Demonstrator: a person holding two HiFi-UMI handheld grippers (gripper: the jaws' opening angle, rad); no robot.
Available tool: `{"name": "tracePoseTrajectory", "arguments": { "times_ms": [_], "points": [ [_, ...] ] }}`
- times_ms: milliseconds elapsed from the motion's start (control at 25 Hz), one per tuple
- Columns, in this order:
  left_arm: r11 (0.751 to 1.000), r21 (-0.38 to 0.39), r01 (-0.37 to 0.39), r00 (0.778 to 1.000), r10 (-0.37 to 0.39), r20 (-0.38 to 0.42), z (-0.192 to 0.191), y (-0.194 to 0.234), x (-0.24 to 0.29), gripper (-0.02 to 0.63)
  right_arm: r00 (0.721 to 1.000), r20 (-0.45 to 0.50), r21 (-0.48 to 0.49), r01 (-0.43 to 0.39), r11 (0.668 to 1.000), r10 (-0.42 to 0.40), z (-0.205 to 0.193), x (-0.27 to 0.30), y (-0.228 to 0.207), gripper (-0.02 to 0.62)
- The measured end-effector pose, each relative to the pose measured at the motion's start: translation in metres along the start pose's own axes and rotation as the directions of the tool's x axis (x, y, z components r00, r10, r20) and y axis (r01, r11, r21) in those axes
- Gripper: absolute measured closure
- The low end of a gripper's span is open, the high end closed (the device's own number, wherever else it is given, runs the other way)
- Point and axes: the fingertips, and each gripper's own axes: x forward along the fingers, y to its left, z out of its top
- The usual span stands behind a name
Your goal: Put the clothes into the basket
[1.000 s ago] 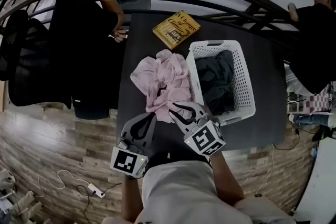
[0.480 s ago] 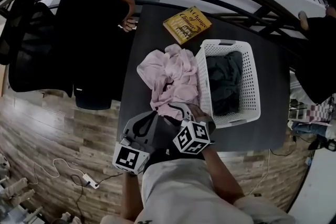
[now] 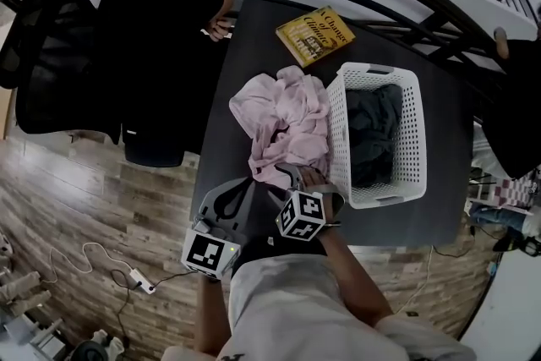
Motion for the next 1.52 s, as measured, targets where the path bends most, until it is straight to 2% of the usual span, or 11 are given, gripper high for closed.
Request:
{"name": "tracePoseTrajectory", "arguments": {
  "times_ms": [400,600,720,840,960,1200,1400,1520],
  "points": [
    [1.0,-0.004,-0.001,1.0,0.001,-0.012,-0.005,0.002,0.0,0.604,0.991,-0.126,0.007,-0.042,0.999,0.042,-0.039,0.038,0.009,0.327],
    [1.0,-0.009,-0.003,1.0,0.003,-0.015,-0.005,0.004,0.0,0.604,0.988,-0.152,0.01,-0.04,0.999,0.041,-0.048,0.047,0.009,0.328],
    [1.0,-0.007,-0.002,1.0,0.001,-0.018,-0.005,0.003,0.001,0.604,0.988,-0.151,0.016,-0.025,1.0,0.027,-0.048,0.049,0.005,0.372],
    [1.0,-0.007,-0.001,1.0,0.001,-0.02,-0.005,0.003,0.002,0.604,0.99,-0.141,0.037,-0.018,0.999,0.023,-0.048,0.048,0.001,0.472],
    [1.0,-0.002,-0.001,1.0,0.001,-0.02,-0.004,0.003,0.003,0.604,0.994,-0.105,0.093,-0.014,0.996,0.024,-0.043,0.042,-0.006,0.512],
    [1.0,0.01,0.008,1.0,-0.007,-0.011,0.001,0.005,0.004,0.604,0.999,0.04,0.249,0.01,0.968,-0.02,-0.013,0.013,-0.024,0.523],
    [0.999,0.029,0.021,1.0,-0.021,-0.003,0.011,0.003,0.005,0.604,0.982,0.177,0.389,-0.014,0.921,-0.06,0.011,-0.016,-0.039,0.525],
    [0.999,0.044,0.032,0.999,-0.032,0.005,0.019,0.0,0.005,0.604,0.955,0.282,0.476,-0.054,0.878,-0.094,0.022,-0.032,-0.048,0.526]
  ]
}}
